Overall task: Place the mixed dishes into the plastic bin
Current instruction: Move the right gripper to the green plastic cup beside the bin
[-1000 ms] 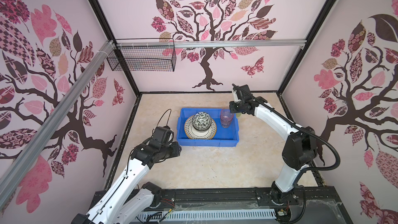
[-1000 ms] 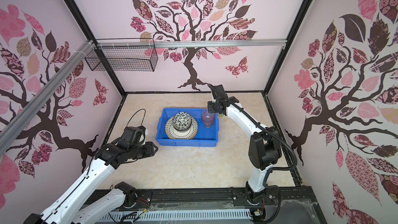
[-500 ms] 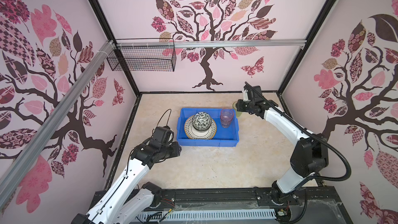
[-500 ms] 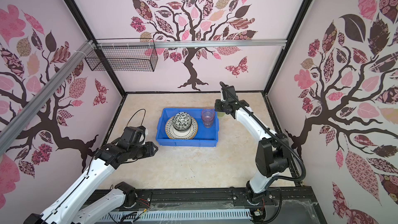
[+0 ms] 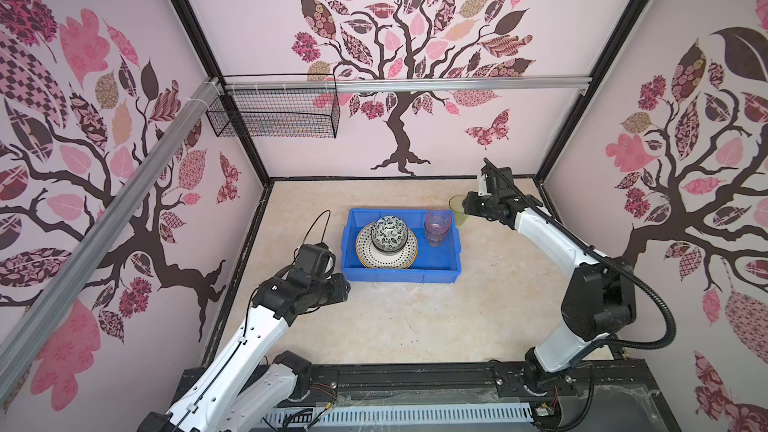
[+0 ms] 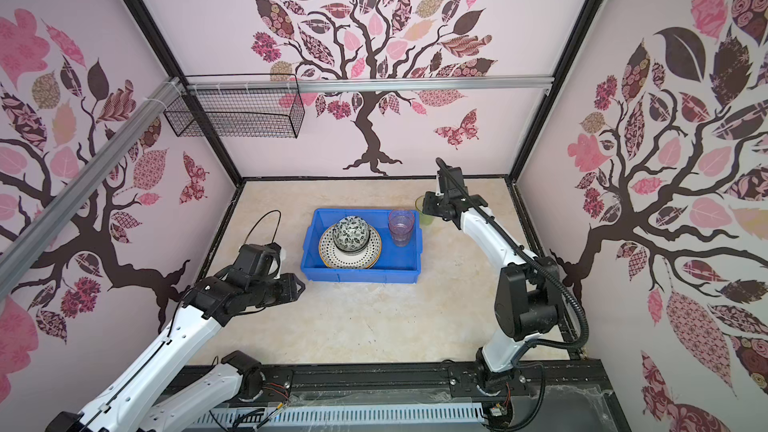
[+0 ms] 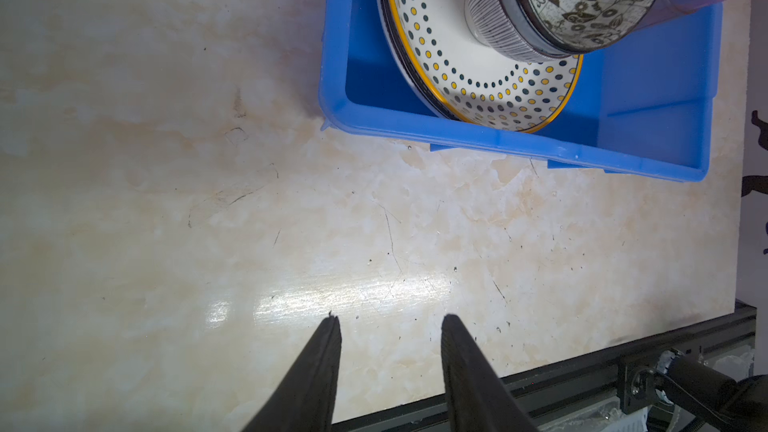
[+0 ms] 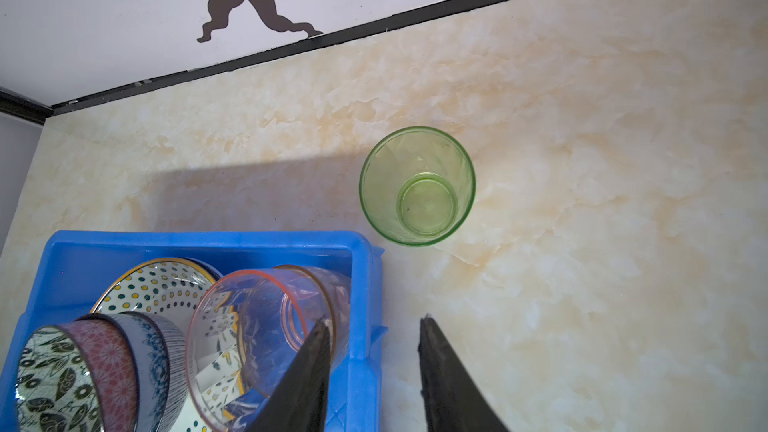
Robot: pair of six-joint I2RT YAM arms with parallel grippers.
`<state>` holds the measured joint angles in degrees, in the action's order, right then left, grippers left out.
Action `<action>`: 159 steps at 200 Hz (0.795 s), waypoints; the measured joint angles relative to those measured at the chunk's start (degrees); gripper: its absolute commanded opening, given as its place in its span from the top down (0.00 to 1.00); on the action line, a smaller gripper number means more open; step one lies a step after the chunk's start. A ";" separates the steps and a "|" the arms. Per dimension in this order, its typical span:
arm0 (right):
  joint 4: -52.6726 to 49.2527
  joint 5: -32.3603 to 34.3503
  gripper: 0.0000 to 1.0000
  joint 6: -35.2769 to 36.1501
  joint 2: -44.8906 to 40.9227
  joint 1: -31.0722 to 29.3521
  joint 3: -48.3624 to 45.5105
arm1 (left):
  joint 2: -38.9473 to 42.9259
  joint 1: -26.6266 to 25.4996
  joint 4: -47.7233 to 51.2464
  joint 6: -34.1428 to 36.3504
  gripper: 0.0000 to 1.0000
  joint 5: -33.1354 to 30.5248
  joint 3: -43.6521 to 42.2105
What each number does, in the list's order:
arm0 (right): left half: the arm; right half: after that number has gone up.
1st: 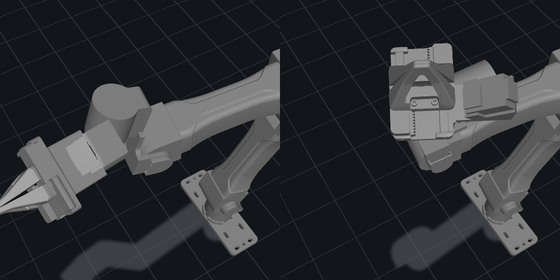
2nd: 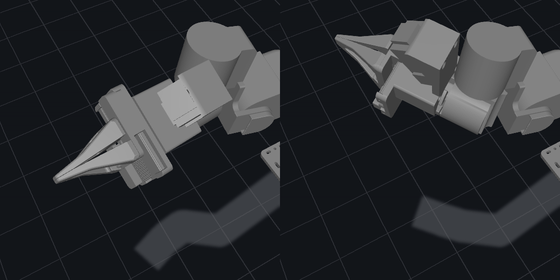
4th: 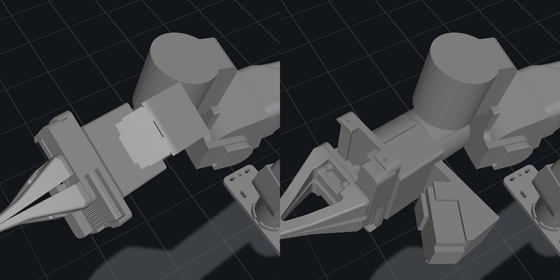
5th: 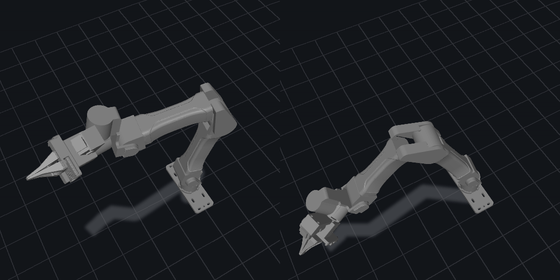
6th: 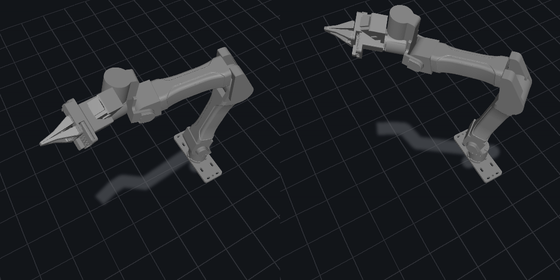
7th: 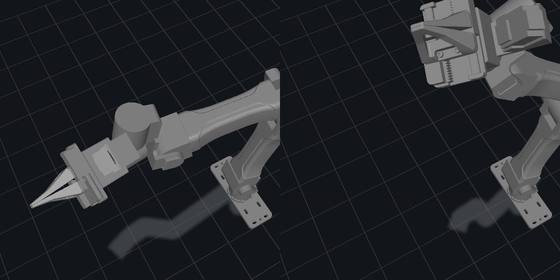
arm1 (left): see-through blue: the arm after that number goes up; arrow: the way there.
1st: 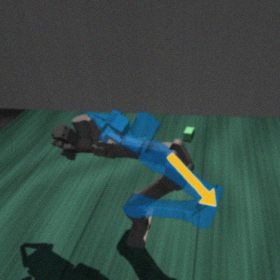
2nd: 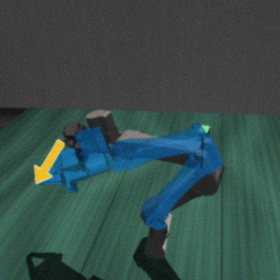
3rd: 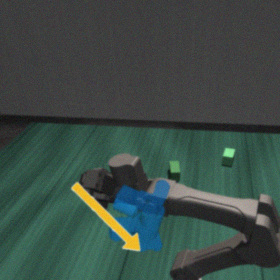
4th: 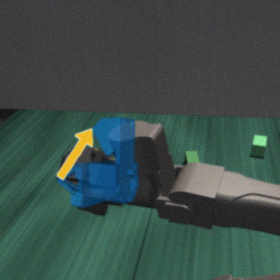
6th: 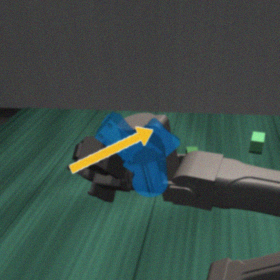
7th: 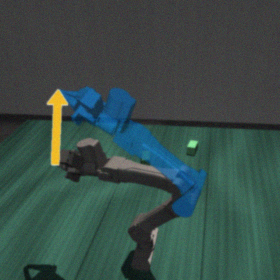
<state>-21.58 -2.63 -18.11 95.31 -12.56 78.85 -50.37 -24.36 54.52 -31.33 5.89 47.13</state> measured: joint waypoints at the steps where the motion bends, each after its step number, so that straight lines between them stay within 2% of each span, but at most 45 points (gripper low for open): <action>1: 0.00 0.00 0.61 0.00 0.00 0.02 0.00 | 0.00 0.00 0.00 0.00 0.56 -0.02 0.00; 159: -0.48 2.40 0.60 0.09 8.68 2.95 4.74 | -1.11 0.00 0.02 -0.13 0.55 -0.24 0.00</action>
<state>-22.06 -0.23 -18.02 103.98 -9.61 83.59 -51.48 -24.36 54.54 -31.46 5.65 47.13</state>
